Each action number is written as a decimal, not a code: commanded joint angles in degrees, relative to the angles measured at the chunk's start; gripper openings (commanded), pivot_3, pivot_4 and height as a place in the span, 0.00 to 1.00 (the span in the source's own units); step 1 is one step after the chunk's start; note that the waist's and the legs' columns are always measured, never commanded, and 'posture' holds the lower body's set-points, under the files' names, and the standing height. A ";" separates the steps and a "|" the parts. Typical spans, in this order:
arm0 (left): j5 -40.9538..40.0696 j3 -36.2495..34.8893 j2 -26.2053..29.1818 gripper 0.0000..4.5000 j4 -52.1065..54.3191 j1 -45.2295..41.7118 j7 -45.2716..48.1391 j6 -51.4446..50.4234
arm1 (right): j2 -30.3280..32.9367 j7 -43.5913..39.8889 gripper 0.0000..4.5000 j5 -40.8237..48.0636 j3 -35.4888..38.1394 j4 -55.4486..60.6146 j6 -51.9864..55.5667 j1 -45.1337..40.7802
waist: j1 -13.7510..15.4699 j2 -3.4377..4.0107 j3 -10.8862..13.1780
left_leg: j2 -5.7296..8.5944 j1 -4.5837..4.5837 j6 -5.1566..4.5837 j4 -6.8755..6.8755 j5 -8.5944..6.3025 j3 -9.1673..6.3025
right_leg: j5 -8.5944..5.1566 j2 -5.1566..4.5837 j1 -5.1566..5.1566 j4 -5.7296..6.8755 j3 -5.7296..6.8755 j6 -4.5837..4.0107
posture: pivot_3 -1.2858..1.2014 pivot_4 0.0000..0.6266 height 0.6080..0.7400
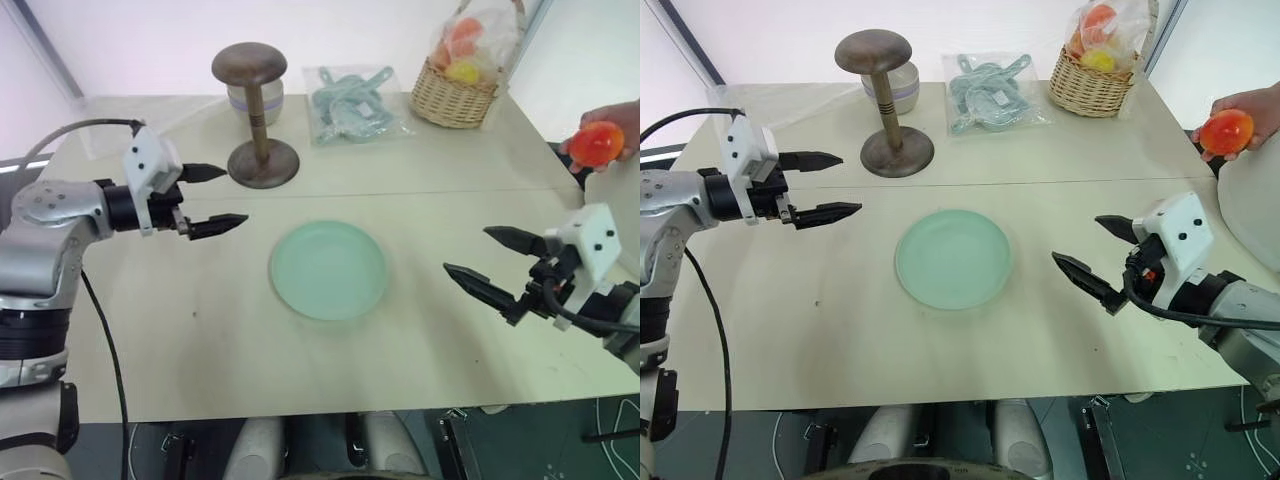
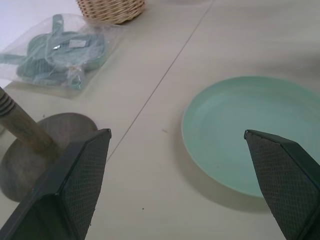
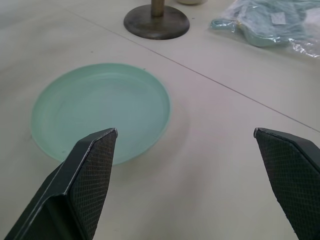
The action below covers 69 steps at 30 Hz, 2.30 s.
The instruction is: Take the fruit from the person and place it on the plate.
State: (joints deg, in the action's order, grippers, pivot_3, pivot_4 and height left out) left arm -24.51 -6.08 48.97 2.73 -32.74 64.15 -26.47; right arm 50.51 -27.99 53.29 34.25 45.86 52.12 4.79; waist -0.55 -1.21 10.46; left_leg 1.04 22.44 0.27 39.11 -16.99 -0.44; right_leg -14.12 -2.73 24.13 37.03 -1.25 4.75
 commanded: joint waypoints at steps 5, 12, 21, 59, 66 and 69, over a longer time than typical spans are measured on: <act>-1.37 -1.72 -0.26 0.99 1.21 -1.54 -0.98 0.06 | 0.24 1.22 1.00 0.14 -0.02 0.06 -1.40 -1.70 | -0.01 0.00 0.00 | -0.01 0.01 0.00 0.00 0.00 0.00 | 0.00 -0.01 0.01 0.00 -0.01 0.00 | 0.52 0.24 1.00; -2.28 -0.79 -1.17 0.99 3.37 -1.23 -1.91 -1.70 | 0.67 1.00 1.00 -0.44 -0.93 -1.00 -1.76 -2.62 | -0.02 0.00 0.00 | -0.01 0.01 0.00 0.00 0.00 0.00 | 0.00 -0.02 0.02 0.00 -0.01 0.01 | 0.52 0.24 1.00; -2.98 -0.70 -2.08 0.99 3.89 -1.12 -2.80 -2.50 | 1.18 0.74 1.00 -0.44 -0.53 -0.79 -1.41 -2.46 | -0.01 0.00 0.00 | -0.01 0.01 0.00 0.00 0.00 0.00 | 0.00 -0.03 0.02 0.00 -0.01 0.01 | 0.52 0.24 1.00; -0.37 0.44 -10.73 0.99 2.76 -4.23 -13.00 -0.32 | -12.21 24.64 1.00 4.65 -8.77 -0.49 -0.61 -16.53 | -0.12 0.01 0.01 | -0.03 0.03 0.01 -0.01 0.01 0.00 | 0.01 0.02 0.10 0.06 -0.03 0.01 | 0.52 0.24 1.00; 0.61 -0.53 -10.25 0.99 0.35 -5.46 -13.14 1.35 | -18.06 34.06 1.00 11.44 -16.42 0.16 0.37 -23.09 | -0.08 0.01 0.01 | -0.01 0.07 0.01 -0.01 0.00 0.00 | 0.01 -0.04 0.13 0.05 -0.03 0.01 | 0.52 0.24 1.00; 0.15 -0.51 -9.94 0.99 0.15 -5.34 -12.48 1.50 | -18.10 34.76 1.00 10.91 -19.79 -0.61 0.46 -25.16 | -0.13 0.01 0.01 | -0.01 0.10 0.01 -0.01 0.00 -0.01 | 0.01 -0.05 0.15 0.04 -0.02 0.01 | 0.52 0.24 1.00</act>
State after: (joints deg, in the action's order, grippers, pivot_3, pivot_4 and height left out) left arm -24.20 -5.28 38.17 2.14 -36.63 51.21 -26.16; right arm 32.53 6.28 63.89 15.17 44.34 53.03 -18.93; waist -0.69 -1.20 10.47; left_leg 1.04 22.54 0.27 39.10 -16.99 -0.44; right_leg -14.11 -2.80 24.28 37.07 -1.28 4.76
